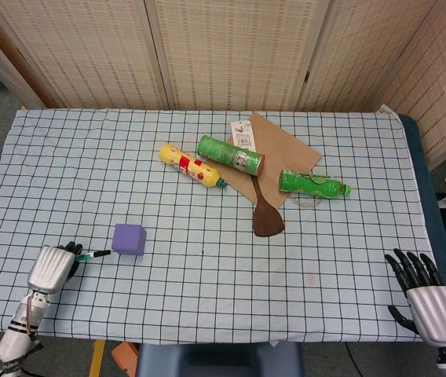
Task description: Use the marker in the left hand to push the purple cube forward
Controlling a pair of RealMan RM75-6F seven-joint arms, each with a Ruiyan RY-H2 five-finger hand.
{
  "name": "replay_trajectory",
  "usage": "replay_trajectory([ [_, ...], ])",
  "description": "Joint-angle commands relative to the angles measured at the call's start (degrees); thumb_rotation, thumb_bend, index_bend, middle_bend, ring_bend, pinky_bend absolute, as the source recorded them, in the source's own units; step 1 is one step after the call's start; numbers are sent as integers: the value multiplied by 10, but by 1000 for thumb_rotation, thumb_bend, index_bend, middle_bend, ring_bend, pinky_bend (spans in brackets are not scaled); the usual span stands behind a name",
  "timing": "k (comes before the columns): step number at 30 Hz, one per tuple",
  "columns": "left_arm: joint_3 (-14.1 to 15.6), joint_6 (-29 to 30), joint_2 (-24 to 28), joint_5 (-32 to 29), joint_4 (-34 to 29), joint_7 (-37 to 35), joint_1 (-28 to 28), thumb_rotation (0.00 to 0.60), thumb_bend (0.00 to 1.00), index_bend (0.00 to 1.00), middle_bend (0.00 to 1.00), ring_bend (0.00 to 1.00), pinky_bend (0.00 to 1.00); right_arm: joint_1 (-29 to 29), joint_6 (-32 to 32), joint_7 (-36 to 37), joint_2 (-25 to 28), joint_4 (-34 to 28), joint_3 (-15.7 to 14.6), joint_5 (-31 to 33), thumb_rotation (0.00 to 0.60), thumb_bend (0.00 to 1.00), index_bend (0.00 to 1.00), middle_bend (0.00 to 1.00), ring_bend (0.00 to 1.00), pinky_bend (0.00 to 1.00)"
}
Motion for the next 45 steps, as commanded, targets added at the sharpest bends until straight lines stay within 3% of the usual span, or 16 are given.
replay_trajectory([
  [1, -4, 11, 0, 11, 59, -72, -17, 600, 674, 775, 743, 773, 961, -1, 1, -6, -3, 0, 1, 1, 600, 126, 0, 0, 0, 0],
  [11, 19, -35, -19, 27, 212, -186, -52, 600, 682, 778, 743, 777, 961, -4, 4, -31, -14, -5, 0, 1, 600, 126, 0, 0, 0, 0],
  [20, 38, -35, -47, 43, 260, -203, -74, 600, 682, 778, 743, 778, 961, -3, 0, -43, -20, -5, -1, 2, 600, 126, 0, 0, 0, 0],
  [34, 39, 7, -62, 54, 198, -136, -109, 600, 678, 778, 745, 778, 961, -1, 0, -27, -9, -7, -4, -2, 600, 126, 0, 0, 0, 0],
  [45, 27, -42, -54, 44, 90, -39, -146, 600, 678, 778, 746, 779, 962, -7, 18, 3, 5, -5, -8, -17, 600, 126, 0, 0, 0, 0],
])
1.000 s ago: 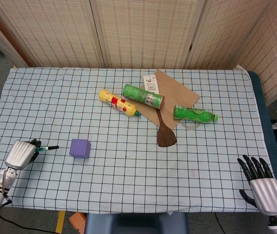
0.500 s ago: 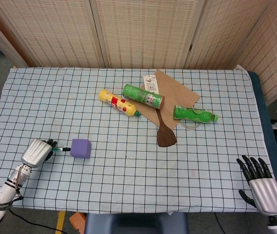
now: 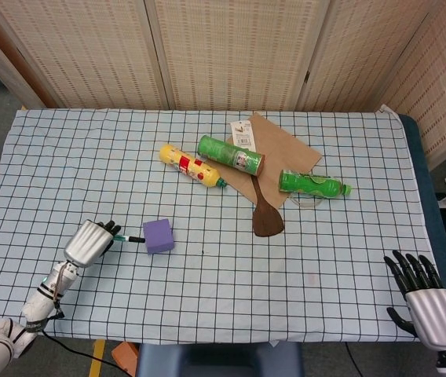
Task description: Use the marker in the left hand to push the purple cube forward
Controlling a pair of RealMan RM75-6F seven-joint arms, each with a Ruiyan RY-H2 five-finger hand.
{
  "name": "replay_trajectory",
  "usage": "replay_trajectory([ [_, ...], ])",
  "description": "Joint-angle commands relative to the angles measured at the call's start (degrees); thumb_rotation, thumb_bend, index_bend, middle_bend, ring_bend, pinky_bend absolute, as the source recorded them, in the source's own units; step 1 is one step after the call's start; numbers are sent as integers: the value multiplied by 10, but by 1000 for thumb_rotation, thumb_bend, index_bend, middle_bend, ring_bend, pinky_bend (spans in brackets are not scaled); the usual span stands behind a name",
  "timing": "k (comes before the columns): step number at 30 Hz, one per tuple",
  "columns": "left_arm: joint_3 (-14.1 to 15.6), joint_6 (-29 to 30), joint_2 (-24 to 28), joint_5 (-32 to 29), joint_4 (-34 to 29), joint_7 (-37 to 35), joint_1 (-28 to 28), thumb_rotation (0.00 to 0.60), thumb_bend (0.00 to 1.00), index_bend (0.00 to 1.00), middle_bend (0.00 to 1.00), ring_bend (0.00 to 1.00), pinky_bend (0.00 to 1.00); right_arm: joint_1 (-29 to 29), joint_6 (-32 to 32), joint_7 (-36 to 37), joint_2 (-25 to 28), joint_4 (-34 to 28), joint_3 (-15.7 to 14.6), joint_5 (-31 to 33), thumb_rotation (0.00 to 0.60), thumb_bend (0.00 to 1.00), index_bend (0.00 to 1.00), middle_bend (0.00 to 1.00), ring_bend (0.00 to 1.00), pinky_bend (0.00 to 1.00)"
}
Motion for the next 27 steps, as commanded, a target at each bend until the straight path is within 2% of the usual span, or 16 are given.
replay_trajectory([
  [1, -4, -23, 1, -5, -26, 27, -14, 600, 678, 778, 746, 779, 962, 0, 2, 6, 3, 1, -1, -2, 600, 126, 0, 0, 0, 0],
  [15, -35, -73, -20, -31, -60, 73, -55, 600, 677, 778, 749, 778, 962, 1, 0, 28, 14, 3, -1, 1, 600, 126, 0, 0, 0, 0],
  [27, -52, -105, -61, -45, -29, 72, -91, 600, 678, 778, 749, 779, 962, 3, -5, 41, 20, 1, 5, 15, 600, 125, 0, 0, 0, 0],
])
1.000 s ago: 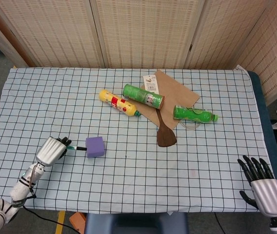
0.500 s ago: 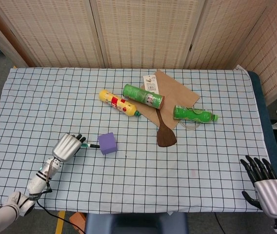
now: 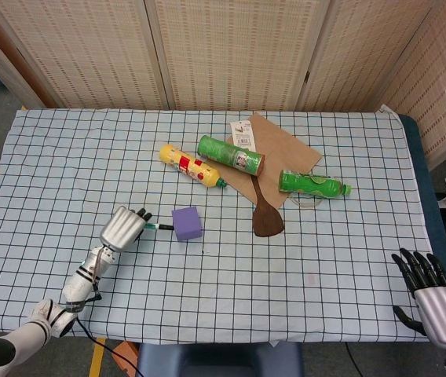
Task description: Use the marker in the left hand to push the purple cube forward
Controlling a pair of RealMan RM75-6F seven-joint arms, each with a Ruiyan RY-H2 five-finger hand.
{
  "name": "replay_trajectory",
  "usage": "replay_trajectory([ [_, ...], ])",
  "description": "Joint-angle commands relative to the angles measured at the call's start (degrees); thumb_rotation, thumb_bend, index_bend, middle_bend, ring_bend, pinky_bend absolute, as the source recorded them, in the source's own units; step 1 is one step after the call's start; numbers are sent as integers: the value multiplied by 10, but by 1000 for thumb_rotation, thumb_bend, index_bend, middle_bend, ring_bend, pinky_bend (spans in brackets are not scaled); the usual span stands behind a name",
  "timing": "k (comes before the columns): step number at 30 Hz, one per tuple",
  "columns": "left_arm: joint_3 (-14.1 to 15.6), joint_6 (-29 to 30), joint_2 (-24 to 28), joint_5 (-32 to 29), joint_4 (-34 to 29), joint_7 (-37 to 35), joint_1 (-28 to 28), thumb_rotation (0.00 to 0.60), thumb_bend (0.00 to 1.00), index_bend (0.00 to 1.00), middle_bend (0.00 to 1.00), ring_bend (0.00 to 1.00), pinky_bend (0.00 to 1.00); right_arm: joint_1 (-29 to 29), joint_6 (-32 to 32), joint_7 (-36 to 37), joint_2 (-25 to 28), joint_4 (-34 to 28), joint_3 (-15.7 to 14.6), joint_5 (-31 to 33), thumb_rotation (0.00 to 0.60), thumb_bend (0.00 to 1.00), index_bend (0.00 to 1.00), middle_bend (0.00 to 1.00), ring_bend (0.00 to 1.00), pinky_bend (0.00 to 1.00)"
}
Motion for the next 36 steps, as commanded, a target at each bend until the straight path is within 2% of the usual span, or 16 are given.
replay_trajectory([
  [1, -2, -7, -9, -1, 9, -2, -10, 600, 678, 778, 749, 779, 961, 1, -1, 2, 1, 0, 1, 3, 600, 126, 0, 0, 0, 0],
  [26, -28, -70, -126, -16, 133, -45, -124, 600, 677, 778, 755, 782, 960, -6, 9, 53, 25, 2, 15, 35, 600, 126, 0, 0, 0, 0],
  [36, -35, -104, -157, -27, 179, -67, -160, 600, 674, 778, 757, 781, 959, -7, 9, 64, 29, 4, 21, 49, 600, 126, 0, 0, 0, 0],
])
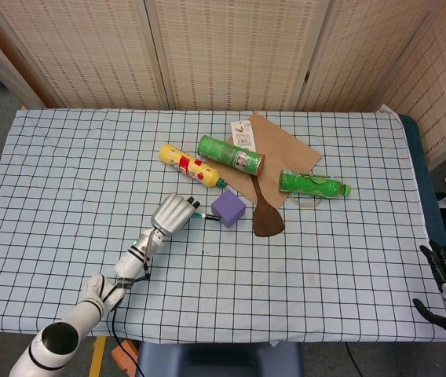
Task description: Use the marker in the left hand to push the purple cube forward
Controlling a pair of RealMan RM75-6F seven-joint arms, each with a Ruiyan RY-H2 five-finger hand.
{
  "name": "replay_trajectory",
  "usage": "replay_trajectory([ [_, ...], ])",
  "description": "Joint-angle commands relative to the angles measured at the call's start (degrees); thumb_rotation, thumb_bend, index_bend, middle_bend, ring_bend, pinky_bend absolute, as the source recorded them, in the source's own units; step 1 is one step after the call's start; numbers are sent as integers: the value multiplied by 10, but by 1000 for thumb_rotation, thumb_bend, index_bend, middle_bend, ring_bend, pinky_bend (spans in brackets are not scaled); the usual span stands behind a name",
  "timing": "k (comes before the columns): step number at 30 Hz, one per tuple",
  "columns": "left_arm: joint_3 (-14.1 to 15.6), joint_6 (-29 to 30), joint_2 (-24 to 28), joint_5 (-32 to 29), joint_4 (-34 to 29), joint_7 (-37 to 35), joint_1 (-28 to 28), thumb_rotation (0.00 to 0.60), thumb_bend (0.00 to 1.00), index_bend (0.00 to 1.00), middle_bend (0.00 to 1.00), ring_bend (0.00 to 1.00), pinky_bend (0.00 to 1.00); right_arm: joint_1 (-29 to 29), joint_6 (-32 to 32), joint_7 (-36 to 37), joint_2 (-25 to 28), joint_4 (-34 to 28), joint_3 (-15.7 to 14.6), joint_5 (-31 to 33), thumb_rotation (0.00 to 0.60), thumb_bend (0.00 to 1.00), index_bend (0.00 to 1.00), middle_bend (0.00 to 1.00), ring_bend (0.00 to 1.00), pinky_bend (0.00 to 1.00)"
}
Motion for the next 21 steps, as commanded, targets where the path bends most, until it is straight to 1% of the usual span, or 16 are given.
replay_trajectory([
  [1, -2, -8, -9, -3, 13, -6, -11, 600, 675, 778, 757, 781, 959, 0, -1, 2, 1, 0, 1, 3, 600, 126, 0, 0, 0, 0],
  [2, -6, -15, -17, -6, 20, -9, -24, 600, 675, 778, 757, 781, 959, 0, -2, 5, 2, 1, 3, 9, 600, 126, 0, 0, 0, 0],
  [5, -10, -22, -29, -11, 36, -15, -37, 600, 676, 778, 757, 781, 959, -1, -2, 10, 4, 3, 5, 13, 600, 126, 0, 0, 0, 0],
  [10, -3, -5, -33, -10, 42, -24, -33, 600, 677, 778, 757, 781, 959, -1, -2, 11, 5, 5, 5, 13, 600, 126, 0, 0, 0, 0],
  [13, 8, 24, -21, -4, 30, -27, -9, 600, 677, 778, 757, 781, 959, -1, -4, 10, 5, 5, 3, 10, 600, 126, 0, 0, 0, 0],
  [15, 17, 53, -6, 0, 13, -26, 17, 600, 677, 778, 758, 782, 959, -1, -2, 9, 4, 5, 2, 5, 600, 126, 0, 0, 0, 0],
  [19, 33, 118, 35, 4, -33, -12, 80, 600, 673, 778, 758, 781, 959, -4, 4, 6, 2, 4, -3, -10, 600, 126, 0, 0, 0, 0],
  [21, 41, 152, 63, 4, -64, -3, 118, 600, 672, 778, 758, 781, 959, -5, 8, 4, 1, 4, -6, -18, 600, 126, 0, 0, 0, 0],
])
